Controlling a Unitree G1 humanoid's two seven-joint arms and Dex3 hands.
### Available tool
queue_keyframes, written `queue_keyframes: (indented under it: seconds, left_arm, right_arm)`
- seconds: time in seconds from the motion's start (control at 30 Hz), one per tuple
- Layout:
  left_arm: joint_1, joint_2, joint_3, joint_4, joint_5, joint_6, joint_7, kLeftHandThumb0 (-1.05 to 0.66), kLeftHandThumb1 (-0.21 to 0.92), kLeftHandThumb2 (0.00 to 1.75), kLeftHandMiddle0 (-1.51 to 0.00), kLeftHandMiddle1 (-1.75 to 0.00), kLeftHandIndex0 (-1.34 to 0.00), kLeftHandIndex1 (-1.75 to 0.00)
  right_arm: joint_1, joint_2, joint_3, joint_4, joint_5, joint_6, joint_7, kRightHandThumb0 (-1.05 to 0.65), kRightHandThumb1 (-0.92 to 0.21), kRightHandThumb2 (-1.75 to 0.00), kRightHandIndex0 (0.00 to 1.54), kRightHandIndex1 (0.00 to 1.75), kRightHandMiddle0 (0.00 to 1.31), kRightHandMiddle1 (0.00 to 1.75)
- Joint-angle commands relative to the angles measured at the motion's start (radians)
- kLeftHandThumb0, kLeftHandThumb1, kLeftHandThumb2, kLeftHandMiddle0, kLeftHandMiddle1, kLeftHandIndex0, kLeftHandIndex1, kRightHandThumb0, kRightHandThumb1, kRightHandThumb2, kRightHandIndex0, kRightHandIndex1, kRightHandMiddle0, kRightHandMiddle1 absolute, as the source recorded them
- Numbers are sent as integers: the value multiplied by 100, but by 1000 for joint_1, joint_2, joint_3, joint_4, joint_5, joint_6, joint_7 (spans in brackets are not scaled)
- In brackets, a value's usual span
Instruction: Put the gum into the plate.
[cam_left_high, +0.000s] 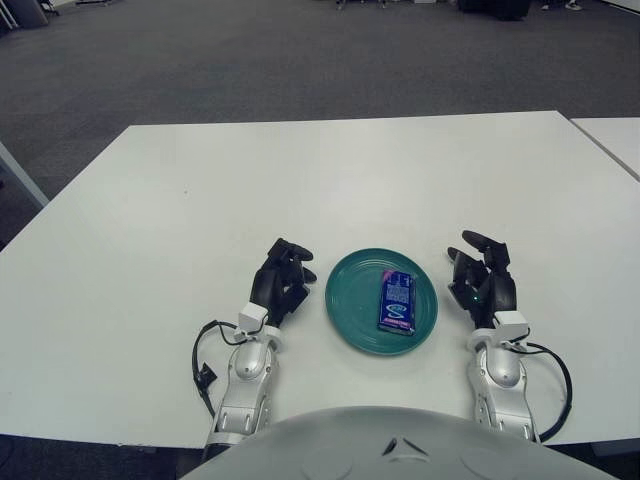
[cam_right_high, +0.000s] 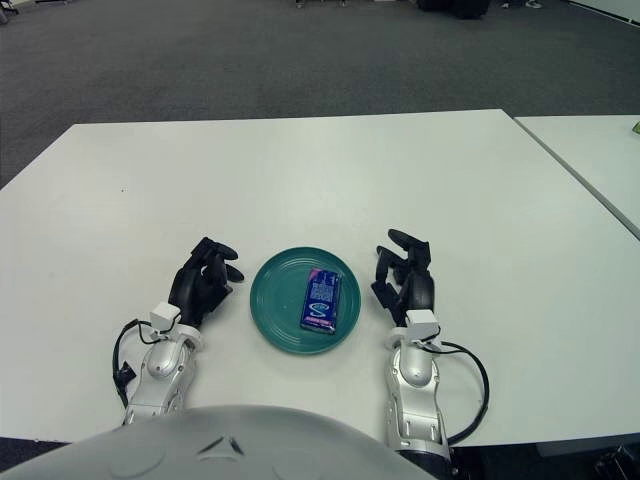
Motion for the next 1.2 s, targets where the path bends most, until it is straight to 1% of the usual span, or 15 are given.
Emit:
queue_keyframes:
  seconds: [0.0, 0.1, 0.27, 0.3, 0.5, 0.7, 1.17]
  left_arm:
    - [17, -14, 3, 7, -13, 12, 2, -68, 92, 83, -56, -175, -48, -170]
    - [19, -10, 3, 6, -9, 15, 3, -72, 92, 83, -50, -174, -44, -165]
    - [24, -3, 0, -2, 5, 33, 6, -74, 92, 82, -44, -171, -41, -162]
    - [25, -2, -1, -4, 9, 36, 6, -74, 92, 82, -44, -168, -40, -161]
    - [29, 4, -4, -7, 35, 34, 13, -77, 92, 84, -42, -156, -33, -157]
    - [33, 6, -2, -14, 52, 43, 19, -78, 92, 86, -41, -148, -30, -154]
    - [17, 6, 17, -14, 40, 70, 20, -78, 92, 88, -38, -139, -27, -149]
  right_arm:
    - [63, 1, -3, 21, 8, 46, 9, -62, -92, -67, 39, 65, 0, 111]
    - [79, -1, 2, 6, 9, 44, 16, -61, -92, -66, 38, 65, 0, 112]
    - [96, -4, 10, -10, 8, 46, 29, -61, -92, -66, 36, 65, 0, 111]
    - [98, -5, 10, -12, 7, 47, 32, -61, -92, -66, 36, 65, 0, 111]
    - [108, -9, 17, -18, 0, 45, 36, -60, -92, -66, 35, 65, 0, 110]
    - [110, -13, 25, -28, -7, 43, 37, -60, -92, -66, 35, 66, 0, 111]
    - [109, -5, 49, -40, -19, 47, 32, -57, -92, -64, 36, 69, 0, 114]
